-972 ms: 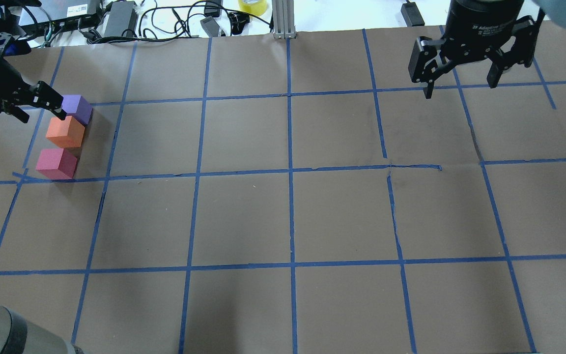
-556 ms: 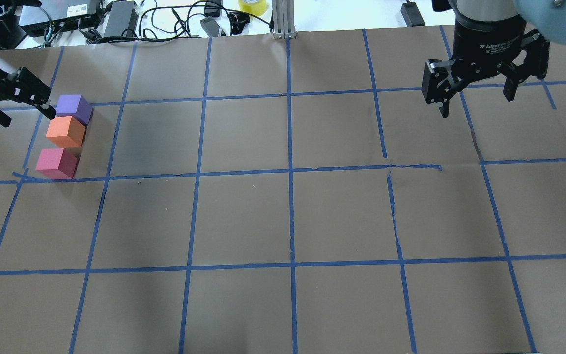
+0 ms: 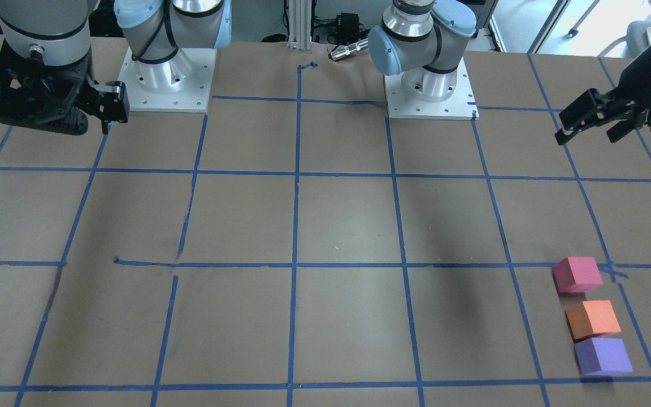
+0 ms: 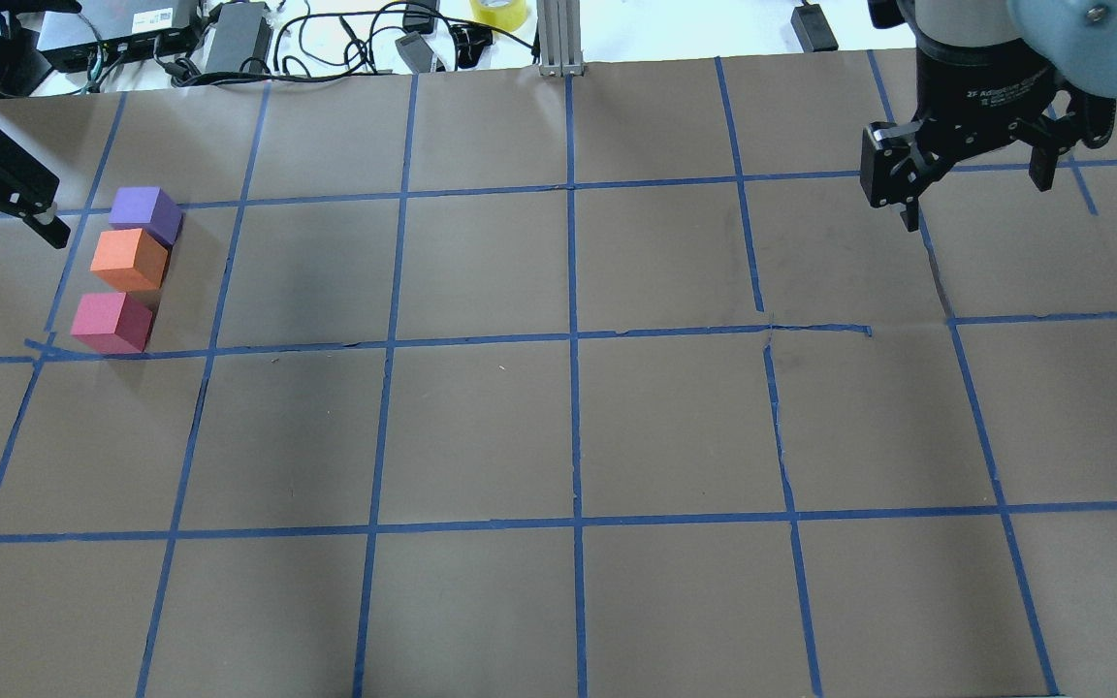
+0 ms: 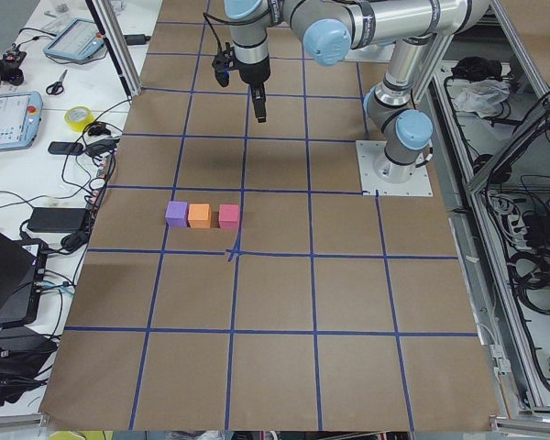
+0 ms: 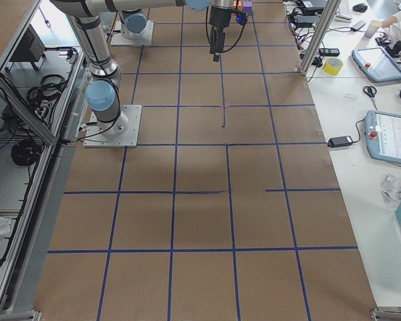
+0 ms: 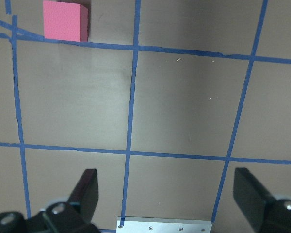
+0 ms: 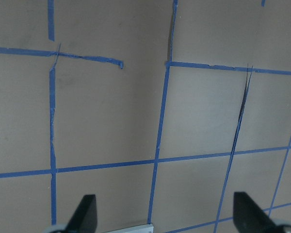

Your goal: Arrange blocks in a line

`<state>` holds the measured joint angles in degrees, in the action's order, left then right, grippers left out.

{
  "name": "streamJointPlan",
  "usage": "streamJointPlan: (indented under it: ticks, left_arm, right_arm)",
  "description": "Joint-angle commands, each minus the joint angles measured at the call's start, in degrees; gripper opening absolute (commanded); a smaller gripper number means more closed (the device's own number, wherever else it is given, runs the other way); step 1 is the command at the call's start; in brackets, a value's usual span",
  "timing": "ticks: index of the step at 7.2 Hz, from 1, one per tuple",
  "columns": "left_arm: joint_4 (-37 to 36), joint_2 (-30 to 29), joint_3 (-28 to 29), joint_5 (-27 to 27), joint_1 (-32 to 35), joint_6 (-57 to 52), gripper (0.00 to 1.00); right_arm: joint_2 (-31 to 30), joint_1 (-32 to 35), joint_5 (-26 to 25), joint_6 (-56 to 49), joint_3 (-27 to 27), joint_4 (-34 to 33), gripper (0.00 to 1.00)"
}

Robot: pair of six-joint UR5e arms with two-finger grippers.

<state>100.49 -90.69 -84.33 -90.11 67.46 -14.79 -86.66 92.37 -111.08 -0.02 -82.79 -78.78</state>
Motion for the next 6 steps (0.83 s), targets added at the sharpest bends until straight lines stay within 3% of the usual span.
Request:
streamJointPlan:
  ticks: [1,2,3,4,5,6]
  left_arm:
    - [-2.30,0.08,0.04,-0.51,9.73,9.72,1.00]
    - [-3.19,-0.27,0.21,0.19,14.32,17.52,1.00]
    - [-8.33,-0.80,0.22,0.63,18.71,18.55,1.00]
    - [-9.51,-0.63,-0.39,-0.15,21.80,18.91,1.00]
    - [-9.87,-0.80,-0.57,-0.07,23.31,19.09,1.00]
    - [-9.27,0.76,-1.10,-0.07,23.59,18.92,1.00]
  right_arm:
    - [-0.09,0.00,-0.10,0.54,0.00,-1.03,1.00]
    - [-0.09,0.00,0.33,-0.15,0.00,-2.59,1.00]
    - [0.00,0.26,2.08,-0.42,0.00,-6.79,1.00]
    - [0.09,0.35,11.58,-0.42,0.09,-8.74,1.00]
    - [0.17,0.53,17.07,-1.64,0.00,-11.29,1.00]
    - [0.00,0.97,17.38,-2.00,0.09,-11.57,1.00]
